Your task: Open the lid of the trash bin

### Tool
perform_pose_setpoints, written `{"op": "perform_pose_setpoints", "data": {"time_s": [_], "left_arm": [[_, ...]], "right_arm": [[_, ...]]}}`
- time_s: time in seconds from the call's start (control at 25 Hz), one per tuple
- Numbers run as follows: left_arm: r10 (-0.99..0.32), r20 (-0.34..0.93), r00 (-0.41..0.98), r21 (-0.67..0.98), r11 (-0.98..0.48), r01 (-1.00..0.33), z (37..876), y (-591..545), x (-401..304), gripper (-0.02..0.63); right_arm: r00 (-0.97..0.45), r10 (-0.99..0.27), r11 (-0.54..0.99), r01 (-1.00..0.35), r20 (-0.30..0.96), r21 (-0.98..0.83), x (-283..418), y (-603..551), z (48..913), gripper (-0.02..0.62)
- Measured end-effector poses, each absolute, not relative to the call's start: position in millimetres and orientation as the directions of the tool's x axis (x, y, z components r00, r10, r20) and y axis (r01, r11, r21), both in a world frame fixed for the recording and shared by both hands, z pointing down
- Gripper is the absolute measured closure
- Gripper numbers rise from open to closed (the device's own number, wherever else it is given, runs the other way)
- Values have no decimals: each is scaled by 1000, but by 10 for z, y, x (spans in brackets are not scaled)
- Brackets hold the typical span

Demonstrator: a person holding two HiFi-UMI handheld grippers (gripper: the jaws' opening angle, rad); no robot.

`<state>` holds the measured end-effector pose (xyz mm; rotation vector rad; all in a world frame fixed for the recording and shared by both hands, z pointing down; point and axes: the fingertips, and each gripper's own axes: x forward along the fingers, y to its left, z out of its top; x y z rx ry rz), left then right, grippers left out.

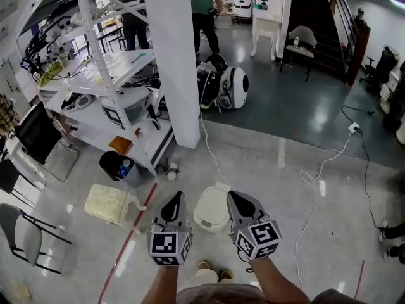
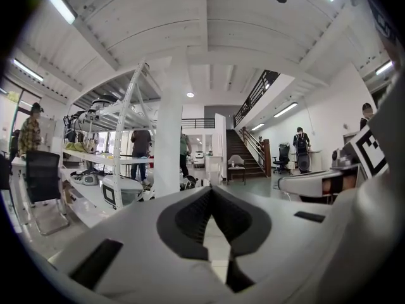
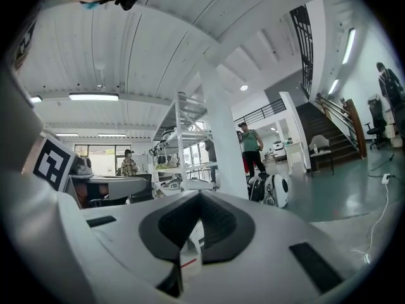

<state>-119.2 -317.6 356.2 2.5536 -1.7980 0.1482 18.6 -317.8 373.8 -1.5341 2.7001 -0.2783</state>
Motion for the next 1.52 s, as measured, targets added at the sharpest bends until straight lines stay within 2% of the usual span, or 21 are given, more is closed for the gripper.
{"op": "perform_pose_setpoints", "data": {"time_s": [0.56, 0.84, 1.16, 1.52], "left_arm": [[-915, 118, 385, -1, -388, -922, 3932, -3595, -1144, 618], [-911, 152, 383, 34, -382, -923, 4443, -3708, -1171, 618], [-894, 212, 395, 58, -392, -918, 5230, -3638, -1131, 618], [-861, 279, 426, 48, -430, -902, 5504, -3943, -979, 618]], "right_arm": [[-508, -859, 493, -854, 66, -165, 280, -3470, 4006, 563], [-489, -868, 475, -867, 82, -149, 347, -3642, 4289, 563], [-481, -866, 456, -872, 137, -178, 340, -3626, 4999, 563], [-491, -852, 458, -867, 180, -197, 310, -3609, 5264, 563]]}}
